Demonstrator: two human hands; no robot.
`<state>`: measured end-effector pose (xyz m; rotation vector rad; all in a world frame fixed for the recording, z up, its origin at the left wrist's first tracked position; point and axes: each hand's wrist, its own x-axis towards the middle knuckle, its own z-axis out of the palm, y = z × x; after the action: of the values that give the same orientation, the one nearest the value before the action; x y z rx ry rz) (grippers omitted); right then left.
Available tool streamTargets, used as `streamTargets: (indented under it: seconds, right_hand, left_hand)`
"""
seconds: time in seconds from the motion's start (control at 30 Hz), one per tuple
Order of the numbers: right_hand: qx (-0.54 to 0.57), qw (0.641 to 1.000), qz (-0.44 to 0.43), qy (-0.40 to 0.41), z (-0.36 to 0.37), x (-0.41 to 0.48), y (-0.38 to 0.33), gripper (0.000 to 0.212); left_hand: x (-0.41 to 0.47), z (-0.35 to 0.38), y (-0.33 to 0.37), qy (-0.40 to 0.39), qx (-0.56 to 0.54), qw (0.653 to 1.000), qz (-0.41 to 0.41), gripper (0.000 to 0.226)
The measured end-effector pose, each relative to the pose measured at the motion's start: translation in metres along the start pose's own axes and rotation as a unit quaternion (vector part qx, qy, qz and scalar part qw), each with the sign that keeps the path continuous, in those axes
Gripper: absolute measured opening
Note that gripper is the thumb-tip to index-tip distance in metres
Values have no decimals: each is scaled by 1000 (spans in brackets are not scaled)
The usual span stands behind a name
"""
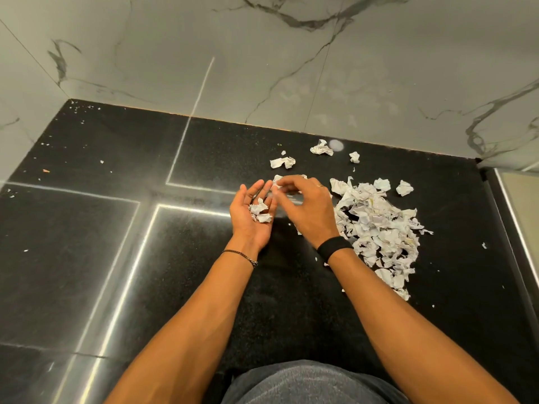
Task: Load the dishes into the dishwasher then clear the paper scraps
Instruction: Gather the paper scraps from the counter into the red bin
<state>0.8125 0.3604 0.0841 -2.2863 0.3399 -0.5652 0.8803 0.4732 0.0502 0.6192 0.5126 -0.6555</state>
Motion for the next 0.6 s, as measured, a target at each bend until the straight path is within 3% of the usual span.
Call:
streamTargets:
  seconds: [0.1,0.17,0.23,0.37,0.53,0.6]
  right_hand:
    - [47,998,33,1,-2,6,-4,11]
    - [-2,997,73,-1,3,12,10,10]
    - [-72,992,86,-53,9,18,21,13]
    - [-162,976,46,-135,27,26,26,19]
    - [-201,972,21,-116,35,18,29,9]
    - [-134,986,40,-88,30,12,23,8]
  left_hand:
    - [1,1,0,-1,-20,1000,2,47]
    - [2,-1,3,-2,-30,1000,7,48]
    - [3,-5,6,-2,-37,999,11,47]
    - [1,-12,11,2,-39,999,13,48]
    - [-3,-18,20,-4,-45,999,26,49]
    - [-3,-18,20,-9,-47,998,28,50]
